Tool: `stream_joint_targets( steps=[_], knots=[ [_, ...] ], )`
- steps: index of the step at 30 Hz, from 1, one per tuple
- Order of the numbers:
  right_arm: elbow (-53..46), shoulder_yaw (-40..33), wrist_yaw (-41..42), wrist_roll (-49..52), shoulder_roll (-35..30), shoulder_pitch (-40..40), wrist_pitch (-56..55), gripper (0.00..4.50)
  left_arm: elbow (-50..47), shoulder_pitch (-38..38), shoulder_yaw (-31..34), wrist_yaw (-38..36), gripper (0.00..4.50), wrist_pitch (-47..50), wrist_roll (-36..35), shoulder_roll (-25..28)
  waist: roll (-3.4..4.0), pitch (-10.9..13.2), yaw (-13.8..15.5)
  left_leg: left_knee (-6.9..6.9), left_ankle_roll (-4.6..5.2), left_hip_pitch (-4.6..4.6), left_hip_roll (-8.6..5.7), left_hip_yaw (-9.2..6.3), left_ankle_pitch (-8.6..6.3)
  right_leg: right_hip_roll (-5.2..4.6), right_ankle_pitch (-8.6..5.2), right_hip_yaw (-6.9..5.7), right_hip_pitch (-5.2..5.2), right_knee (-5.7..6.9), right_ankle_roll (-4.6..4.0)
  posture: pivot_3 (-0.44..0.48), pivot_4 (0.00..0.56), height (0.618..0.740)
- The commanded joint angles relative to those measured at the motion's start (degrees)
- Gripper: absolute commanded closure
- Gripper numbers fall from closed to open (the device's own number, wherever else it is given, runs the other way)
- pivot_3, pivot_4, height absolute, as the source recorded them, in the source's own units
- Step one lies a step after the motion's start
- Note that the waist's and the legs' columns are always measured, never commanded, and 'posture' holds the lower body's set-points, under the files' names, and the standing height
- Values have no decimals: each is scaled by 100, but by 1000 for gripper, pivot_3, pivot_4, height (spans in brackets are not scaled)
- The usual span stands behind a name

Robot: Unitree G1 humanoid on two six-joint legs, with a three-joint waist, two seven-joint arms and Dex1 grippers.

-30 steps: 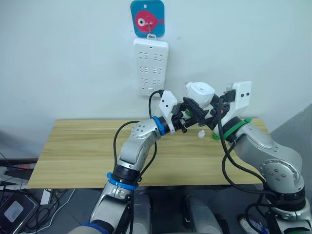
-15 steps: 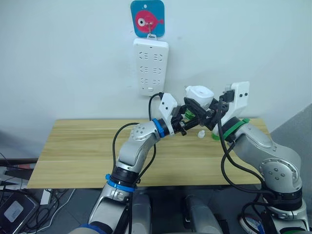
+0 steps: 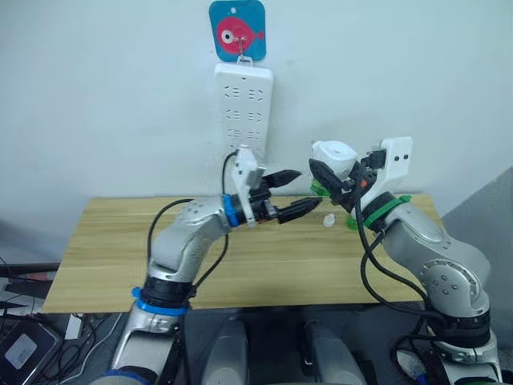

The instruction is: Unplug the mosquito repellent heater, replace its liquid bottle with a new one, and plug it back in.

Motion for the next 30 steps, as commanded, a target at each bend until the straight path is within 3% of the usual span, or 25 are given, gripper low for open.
stream_joint_targets(
  steps=[1, 7, 12, 17, 24, 30],
  knots=[
    [-205, 146, 400, -484, -110, 179, -311, 1479, -437, 103, 655, 214, 0, 83, -216, 386, 1, -6, 15, -1, 0, 0, 0, -2, 0, 0, -1, -2, 0, 0, -1, 262, 151, 740],
    [-146, 203, 761, -750, 139, 250, -506, 1479, 287, 116, 1514, 995, 0, -881, 448, 772, -3, -56, 144, 0, -1, 1, -1, 0, 0, -1, -1, -1, 0, -2, 0, 335, 143, 740],
    [-25, 255, 1039, -847, 286, 53, -533, 1479, 1428, -500, 1630, 1255, 0, -1756, 873, 772, -11, -97, 305, -1, -1, 2, -1, 1, 0, 2, -3, -3, 0, -3, 2, 345, 137, 740],
    [-5, 254, 1130, -914, 457, -87, -446, 1479, 2527, -1398, 1166, 580, 0, -2256, 998, 606, -38, -126, 568, 1, -3, 0, -5, 3, 1, 2, 5, -2, 2, -9, -8, 322, 127, 740],
    [-161, 168, 951, -899, 671, -87, -272, 1479, 3969, -2259, 540, -785, 0, -2908, 1262, 538, -50, -145, 567, 0, -3, -1, -3, 8, 1, 6, 6, 1, 0, -9, -11, 277, 129, 740],
    [-307, 108, 792, -956, 724, -39, -164, 1479, 5182, -2861, 432, -989, 0, -3685, 1565, 194, -51, -146, 536, 1, -2, -1, 3, 6, 1, 13, 6, 1, -1, -3, -12, 247, 133, 740]
  ],
)
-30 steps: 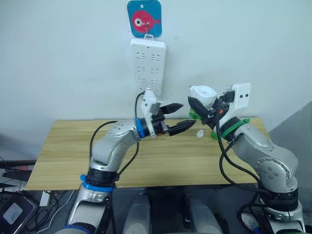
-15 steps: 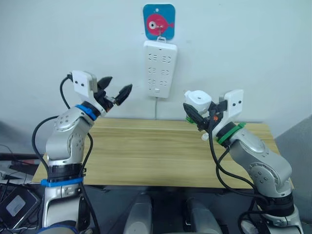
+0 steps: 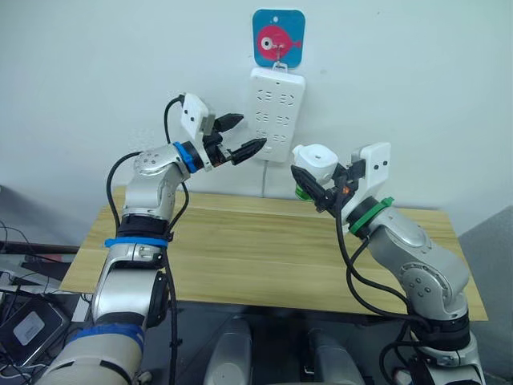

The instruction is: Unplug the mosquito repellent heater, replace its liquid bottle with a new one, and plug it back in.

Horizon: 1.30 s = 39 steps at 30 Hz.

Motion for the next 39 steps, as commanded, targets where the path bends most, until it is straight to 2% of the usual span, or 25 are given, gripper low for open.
stream_joint_targets(
  steps=[1, 7, 11, 14, 23, 24, 25, 33, 39],
  knots=[
    [-362, -164, -99, -66, 47, -22, -22, 1479, 473, -335, -3, -113, 0, -468, 128, -172, 0, -1, -6, 0, 0, 0, -1, 0, 0, 0, 0, 1, 0, -1, 0, 247, 133, 740],
    [-482, -194, -245, -110, 130, 38, 47, 1479, 1055, -605, -19, -379, 0, -746, 262, -384, 0, -1, -59, 0, 0, -1, 0, -1, 0, 0, 0, 1, 0, 0, 0, 214, 143, 740],
    [-499, -219, -256, -156, 101, 34, 93, 1479, 829, -544, -51, -985, 0, -235, 73, -388, 0, -1, -128, 0, 0, -1, -1, -1, 0, 1, 0, 1, 1, 0, 0, 209, 145, 740],
    [-459, -228, -233, -202, 106, 4, 105, 1479, 788, -577, 53, -1122, 0, 51, -15, -355, 0, -1, -170, 0, 0, -1, -1, -2, 0, 1, 0, 0, 1, 0, 0, 212, 146, 740],
    [-346, -137, -170, -275, 196, -127, 109, 1479, 759, -664, 399, -948, 2810, 600, -258, -435, 0, -1, -235, 0, 0, -1, -1, -7, 0, 1, -1, -2, 1, 3, 1, 216, 143, 740],
    [-317, -96, -174, -290, 229, -162, 115, 1479, 759, -661, 423, -919, 3101, 643, -277, -452, 0, -1, -237, 0, 0, -1, -1, -7, 0, 1, -1, -2, 1, 3, 1, 214, 144, 740],
    [-297, -69, -176, -303, 254, -187, 120, 1479, 754, -657, 439, -900, 3201, 677, -289, -464, 0, -1, -240, 0, 0, 0, -2, -7, 0, 1, -1, -2, 2, 3, 1, 214, 144, 740],
    [268, 246, -239, -770, 484, -528, 82, 1479, 482, -524, 397, -1028, 3201, 1024, -326, -473, 0, -1, -249, 4, 0, -1, -3, -9, 0, 1, 0, -3, 2, 5, 1, 211, 142, 740],
    [620, 168, -238, -1060, 663, -704, -18, 1479, 373, -465, 330, -1104, 3201, 1029, -263, -459, 0, -1, -250, 4, 0, -2, -3, -10, 0, 0, 0, -4, 2, 5, 1, 214, 144, 740]
  ],
)
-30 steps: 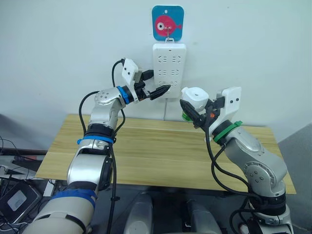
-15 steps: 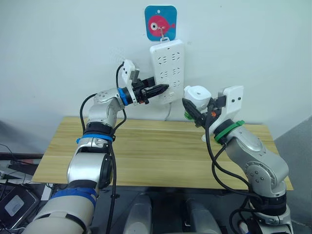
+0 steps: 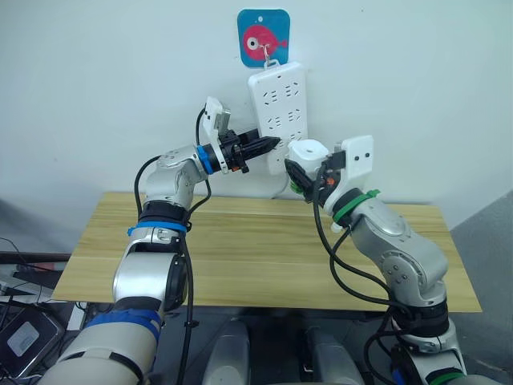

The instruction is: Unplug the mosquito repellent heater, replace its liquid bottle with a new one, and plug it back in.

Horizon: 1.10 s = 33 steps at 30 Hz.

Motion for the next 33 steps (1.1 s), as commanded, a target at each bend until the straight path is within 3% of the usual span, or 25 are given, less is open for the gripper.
stream_joint_targets(
  steps=[1, 23, 33],
  knots=[
    [-26, -171, 7, -137, 106, -158, -203, 1479, -378, -15, -55, -115, 3201, -1, -75, -22, 0, 0, -5, 0, 0, 0, 0, 0, 0, 0, 0, 0, 0, 0, 0, 216, 147, 740],
    [232, -454, 186, -45, 517, -379, -122, 1479, -833, 233, -147, -222, 3201, 222, -118, 21, 0, 0, -71, -6, 0, 0, 2, 0, 0, 0, 0, 0, -5, 1, -1, 234, 146, 740],
    [246, -1055, 141, 671, 912, -552, 207, 1479, -1054, 371, -192, -263, 3201, 315, -131, 57, 0, 0, -49, -7, 0, -1, 1, 0, 0, 0, 0, -1, -5, 0, -1, 241, 134, 740]
  ],
)
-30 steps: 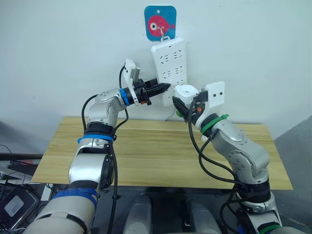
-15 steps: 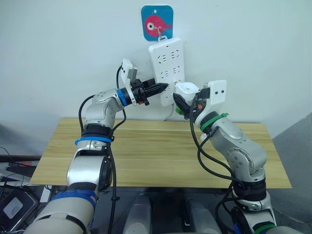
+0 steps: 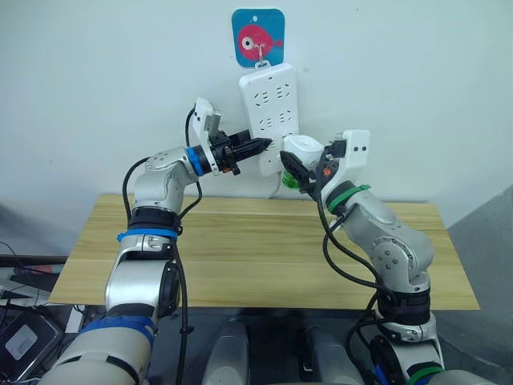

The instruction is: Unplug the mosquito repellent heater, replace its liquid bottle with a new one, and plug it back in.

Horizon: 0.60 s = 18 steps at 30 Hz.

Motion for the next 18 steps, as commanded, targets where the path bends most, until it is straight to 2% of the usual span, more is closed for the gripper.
stream_joint_targets(
  steps=[1, 4, 13, 18],
  knots=[
    [-234, -270, -17, 282, 74, -258, -52, 1479, -355, 38, -204, -279, 3201, 35, -103, -96, 1, 0, -2, -1, 0, 0, 0, 0, 0, 0, 0, -1, 0, 0, 0, 241, 134, 740],
    [-191, -151, 39, 128, -81, -295, -66, 1479, -429, 73, -227, -322, 3201, 92, -120, -97, 2, -1, -1, -8, 0, 0, 0, 0, 0, -1, 0, -1, -3, -1, -1, 242, 126, 740],
    [195, 1293, 719, -1413, -1098, -384, -884, 1479, -517, 81, -244, -358, 3201, 167, -151, -117, 1, -9, -6, -17, 0, 1, -1, 1, 0, -1, 0, -2, -6, -1, -1, 241, 122, 740],
    [407, 1337, 824, -1618, -961, -361, -1136, 1479, -533, 89, -258, -378, 3201, 179, -152, -117, -2, -16, -10, -18, 0, 1, -1, 2, 0, -2, 0, -1, -8, 0, -1, 247, 123, 740]
  ],
)
